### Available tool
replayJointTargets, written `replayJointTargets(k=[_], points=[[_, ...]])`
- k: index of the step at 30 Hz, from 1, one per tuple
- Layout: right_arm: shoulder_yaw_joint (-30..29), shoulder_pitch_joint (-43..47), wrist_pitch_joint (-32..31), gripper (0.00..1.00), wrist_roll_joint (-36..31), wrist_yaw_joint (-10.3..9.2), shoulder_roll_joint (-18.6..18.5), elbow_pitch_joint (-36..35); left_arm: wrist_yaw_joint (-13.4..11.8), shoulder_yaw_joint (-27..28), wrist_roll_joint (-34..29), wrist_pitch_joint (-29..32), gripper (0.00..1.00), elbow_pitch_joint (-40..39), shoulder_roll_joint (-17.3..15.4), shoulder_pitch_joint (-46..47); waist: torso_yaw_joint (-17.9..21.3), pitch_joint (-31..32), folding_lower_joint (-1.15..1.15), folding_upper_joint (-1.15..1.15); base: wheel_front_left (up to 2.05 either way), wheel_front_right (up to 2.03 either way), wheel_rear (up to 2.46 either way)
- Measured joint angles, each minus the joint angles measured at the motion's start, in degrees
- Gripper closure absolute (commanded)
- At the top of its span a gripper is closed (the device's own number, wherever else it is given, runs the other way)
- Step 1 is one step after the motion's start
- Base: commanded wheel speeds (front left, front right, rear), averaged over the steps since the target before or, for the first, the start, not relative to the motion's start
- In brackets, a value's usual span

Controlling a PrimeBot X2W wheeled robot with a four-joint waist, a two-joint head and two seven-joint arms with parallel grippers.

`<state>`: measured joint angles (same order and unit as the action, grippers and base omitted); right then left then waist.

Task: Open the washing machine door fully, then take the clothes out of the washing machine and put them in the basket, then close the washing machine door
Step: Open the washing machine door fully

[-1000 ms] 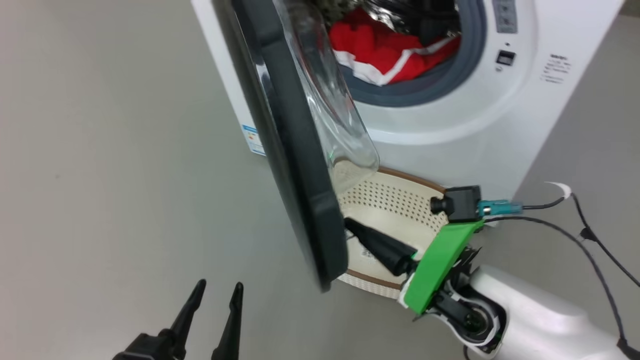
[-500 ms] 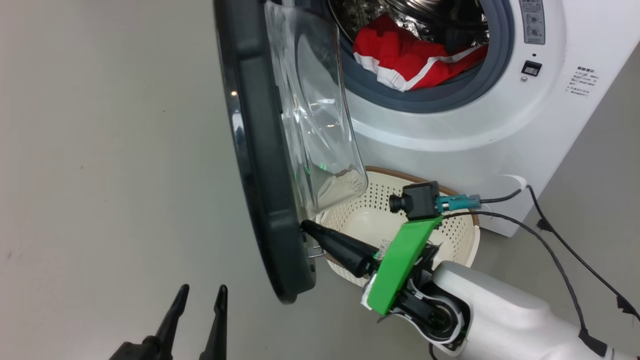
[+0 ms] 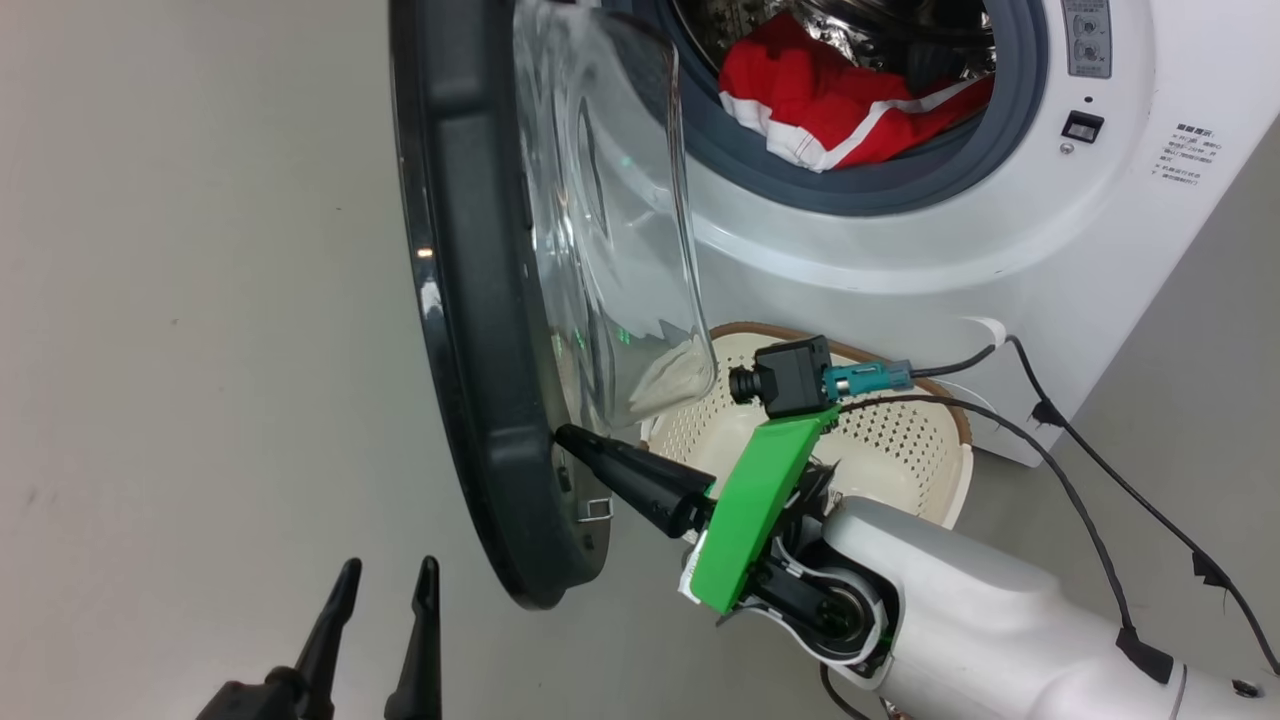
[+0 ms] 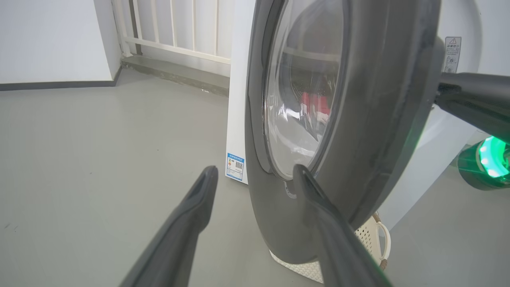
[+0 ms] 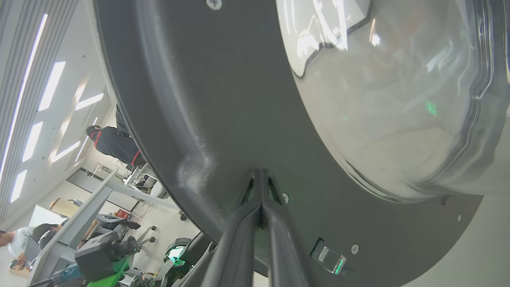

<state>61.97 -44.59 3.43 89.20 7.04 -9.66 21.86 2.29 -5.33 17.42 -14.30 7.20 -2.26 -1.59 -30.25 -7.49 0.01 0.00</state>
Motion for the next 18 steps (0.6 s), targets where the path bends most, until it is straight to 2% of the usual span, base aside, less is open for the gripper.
replayJointTargets(k=[6, 7, 8, 9, 11, 12, 13, 15, 18], points=[[0.5, -0.3, 0.7, 1.00, 0.0, 0.00, 0.2, 0.4, -0.2, 0.3, 0.3, 0.0, 0.00, 0.0, 0.0, 0.0, 0.1, 0.0, 0.00, 0.00, 0.00, 0.00, 0.00], [0.7, -0.3, 1.0, 0.96, -0.1, 0.00, 0.0, 0.5, -0.2, 0.3, 0.3, 0.0, 0.00, 0.0, 0.0, 0.0, 0.1, 0.0, 0.00, 0.00, 0.00, 0.00, 0.00], [0.9, -0.3, 1.5, 0.86, -0.1, 0.00, -0.1, 0.7, -0.2, 0.3, 0.3, 0.0, 0.00, 0.0, 0.0, 0.0, 0.2, 0.1, 0.00, 0.00, 0.00, 0.00, 0.00], [1.0, -0.2, 2.0, 0.68, -0.2, 0.00, -0.4, 0.9, -0.2, 0.3, 0.3, 0.0, 0.00, 0.1, 0.0, 0.0, 0.3, 0.2, 0.00, 0.00, 0.00, 0.00, 0.00], [1.0, -0.1, 3.0, 0.55, -0.2, 0.00, -1.1, 1.3, 0.2, 0.3, 0.3, 0.0, 0.00, 0.4, 0.0, 0.0, 0.4, 0.4, 0.00, 0.00, 0.00, 0.00, 0.00], [1.0, 0.0, 3.6, 0.45, -0.2, 0.00, -1.5, 1.5, 0.3, 0.3, 0.3, 0.0, 0.00, 0.6, 0.0, 0.0, 0.5, 0.5, 0.00, 0.00, 0.00, 0.00, 0.00], [0.9, 0.4, 4.2, 0.12, -0.2, 0.00, -2.0, 1.7, 0.4, 0.4, 0.3, 0.0, 0.00, 0.8, 0.0, 0.0, 0.6, 0.6, 0.00, 0.00, 0.00, 0.00, 0.00], [0.8, 1.6, 5.3, 0.00, -0.2, 0.00, -3.0, 2.1, 0.9, 0.6, 0.1, 0.0, 0.00, 1.3, 0.0, 0.1, 0.7, 0.8, 0.00, 0.00, 0.00, 0.00, 0.00], [0.5, 3.8, 6.5, 0.00, 0.0, 0.00, -4.5, 2.3, 1.3, 0.9, -0.3, 0.0, 0.00, 2.1, 0.0, 0.2, 1.1, 1.1, 0.00, 0.00, 0.00, 0.00, 0.00]])
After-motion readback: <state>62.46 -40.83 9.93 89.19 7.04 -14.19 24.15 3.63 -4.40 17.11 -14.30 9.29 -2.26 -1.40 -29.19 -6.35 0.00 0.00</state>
